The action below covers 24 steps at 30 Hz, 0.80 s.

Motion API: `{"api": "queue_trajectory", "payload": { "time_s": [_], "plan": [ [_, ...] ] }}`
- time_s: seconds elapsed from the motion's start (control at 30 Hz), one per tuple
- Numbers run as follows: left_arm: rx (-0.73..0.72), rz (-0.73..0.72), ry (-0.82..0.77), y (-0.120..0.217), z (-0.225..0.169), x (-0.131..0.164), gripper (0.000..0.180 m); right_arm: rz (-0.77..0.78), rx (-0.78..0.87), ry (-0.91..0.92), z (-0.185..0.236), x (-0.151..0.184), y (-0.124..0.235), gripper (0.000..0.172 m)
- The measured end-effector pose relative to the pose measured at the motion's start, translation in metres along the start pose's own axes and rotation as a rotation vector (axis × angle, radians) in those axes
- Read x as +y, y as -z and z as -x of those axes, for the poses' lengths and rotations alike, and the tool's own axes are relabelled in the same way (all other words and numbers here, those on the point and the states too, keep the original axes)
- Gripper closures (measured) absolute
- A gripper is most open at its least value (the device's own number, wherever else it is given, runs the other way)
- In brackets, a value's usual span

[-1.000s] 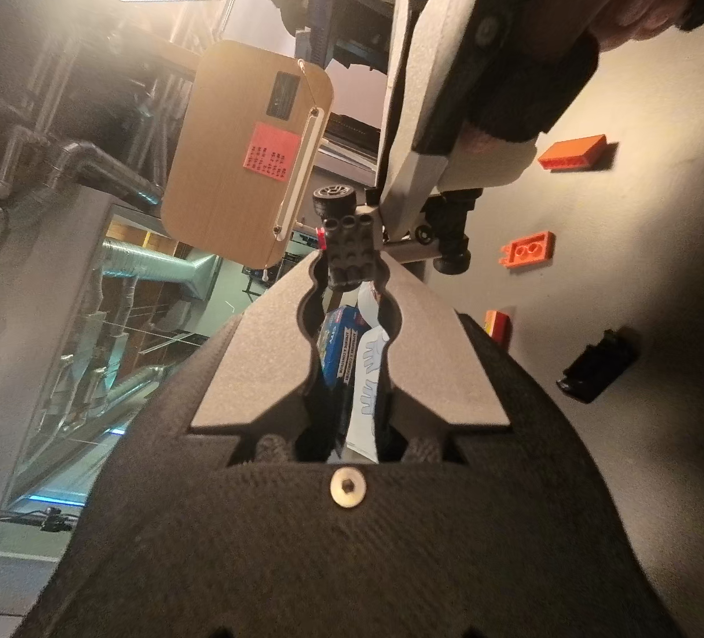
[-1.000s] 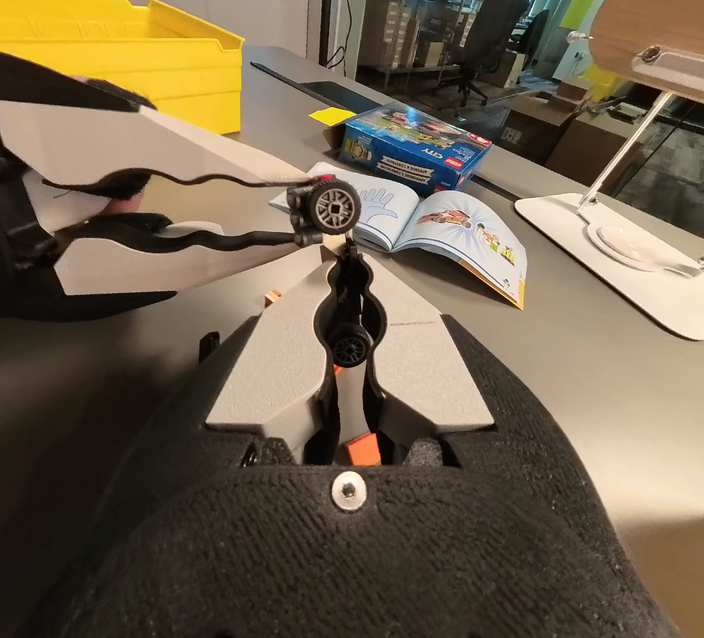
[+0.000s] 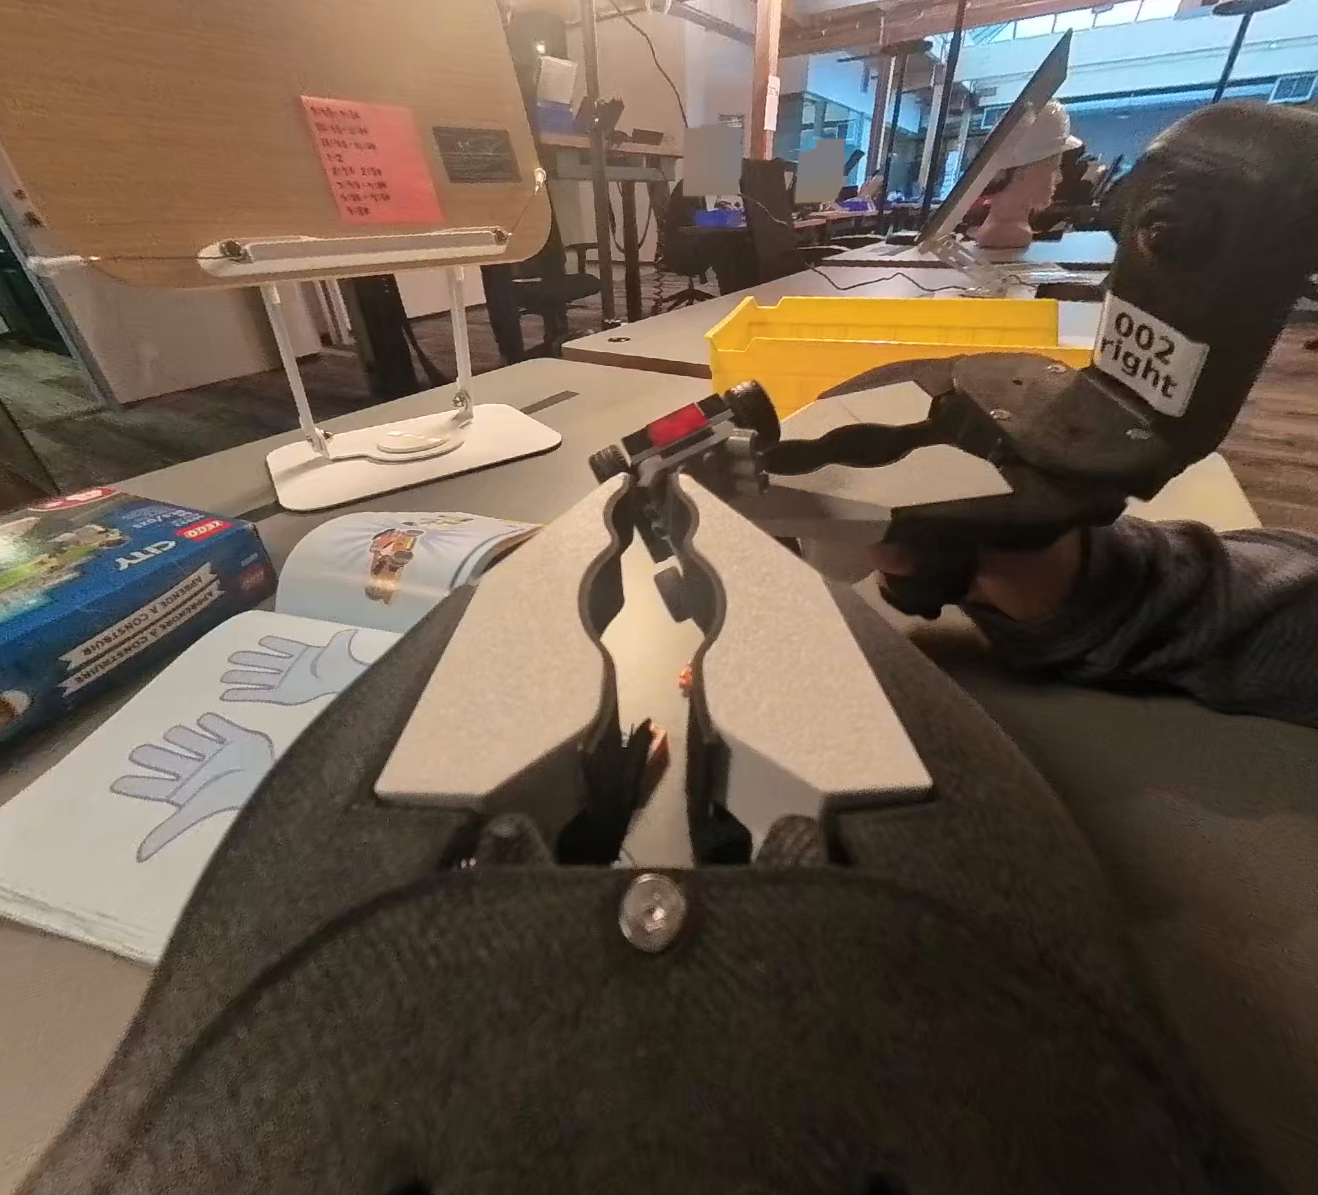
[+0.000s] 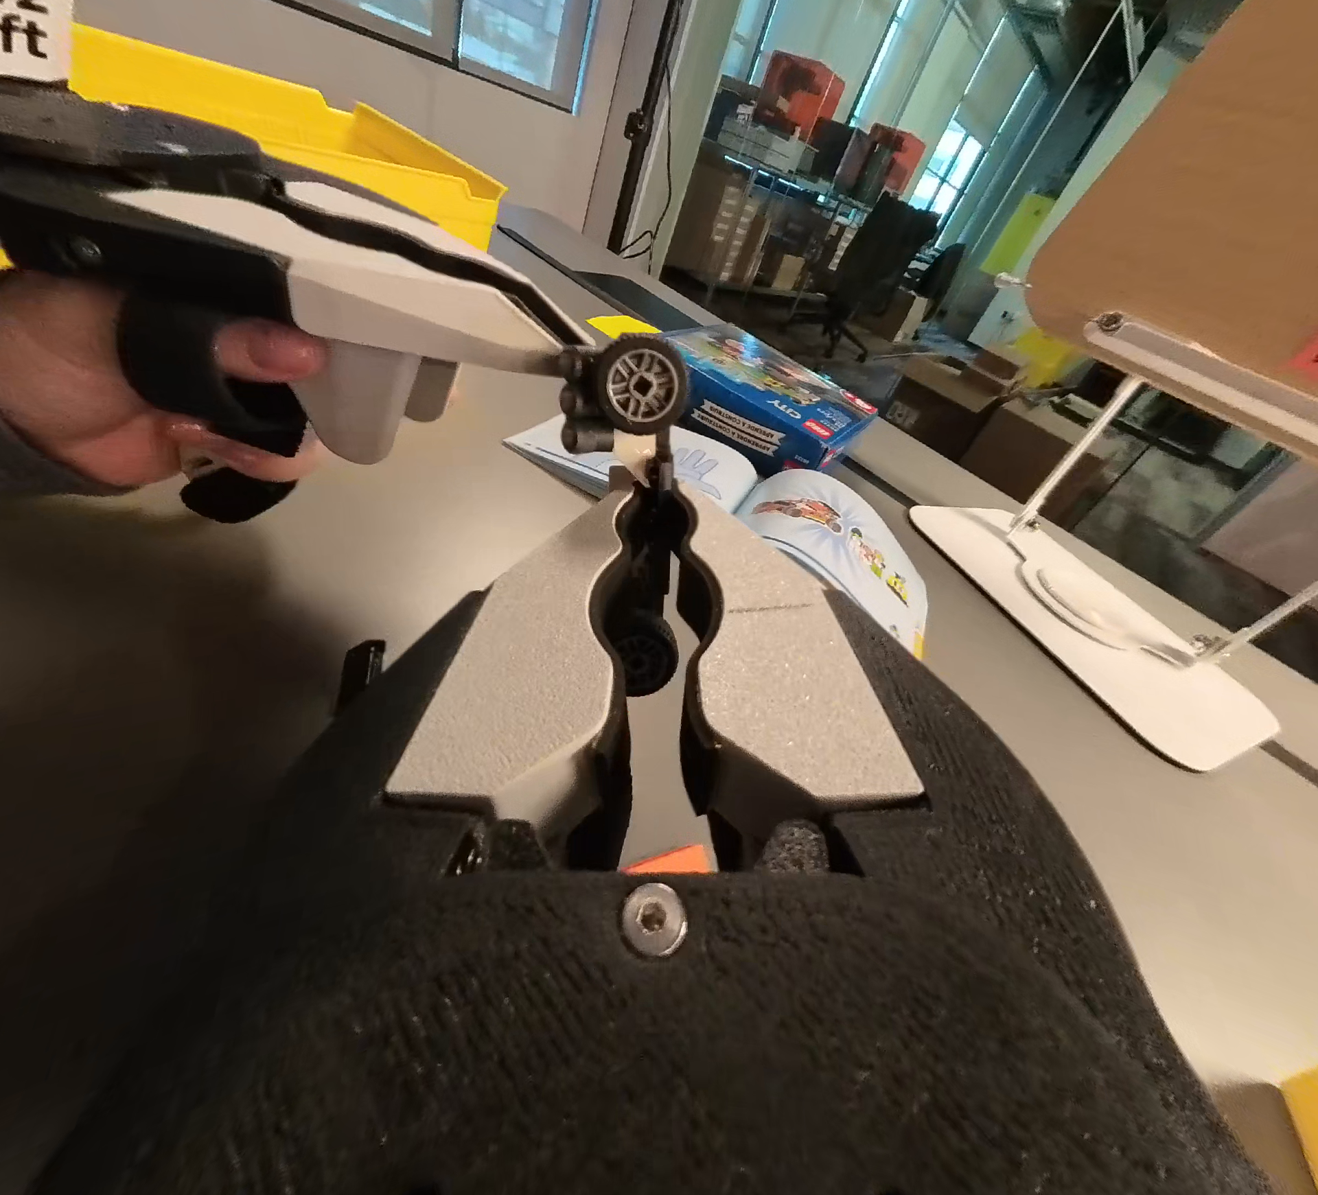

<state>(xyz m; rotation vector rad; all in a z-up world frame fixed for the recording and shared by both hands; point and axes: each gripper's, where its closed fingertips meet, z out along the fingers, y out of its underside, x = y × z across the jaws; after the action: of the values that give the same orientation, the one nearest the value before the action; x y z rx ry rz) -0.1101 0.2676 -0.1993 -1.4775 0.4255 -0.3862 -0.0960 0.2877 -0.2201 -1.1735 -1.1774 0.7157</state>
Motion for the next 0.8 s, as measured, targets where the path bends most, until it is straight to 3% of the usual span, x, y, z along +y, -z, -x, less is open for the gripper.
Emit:
{"api": "queue_trajectory", "payload": {
  "time_s": [0.1,0.27,0.53,0.57,0.63,0.7,0.73,0.8],
  "plan": [
    [-0.006,0.024,-0.038,-0.001,-0.001,0.003,0.173,0.003,0.014,0.048,-0.001,0.000,0.002,0.169],
    [0.063,0.080,0.086,-0.002,-0.003,0.009,0.175,0.048,0.037,0.068,-0.004,0.008,0.002,0.169],
    [0.112,0.134,0.123,0.001,-0.005,0.015,0.176,0.105,0.072,0.094,-0.006,0.016,-0.001,0.167],
    [0.135,0.140,0.117,0.001,-0.008,0.016,0.176,0.130,0.125,0.088,-0.014,0.020,-0.001,0.168],
    [0.332,0.175,0.116,0.003,-0.050,0.021,0.176,0.155,0.151,0.054,-0.026,0.025,-0.002,0.170],
    [0.259,0.275,-0.124,-0.006,-0.055,0.045,0.175,0.152,0.151,0.047,-0.027,0.026,-0.001,0.170],
    [0.210,0.292,-0.170,-0.009,-0.048,0.049,0.175,0.161,0.150,0.063,-0.026,0.028,-0.001,0.170],
    [0.144,0.301,-0.109,-0.009,-0.030,0.052,0.175,0.168,0.157,0.081,-0.025,0.028,0.000,0.169]
  ]
}}
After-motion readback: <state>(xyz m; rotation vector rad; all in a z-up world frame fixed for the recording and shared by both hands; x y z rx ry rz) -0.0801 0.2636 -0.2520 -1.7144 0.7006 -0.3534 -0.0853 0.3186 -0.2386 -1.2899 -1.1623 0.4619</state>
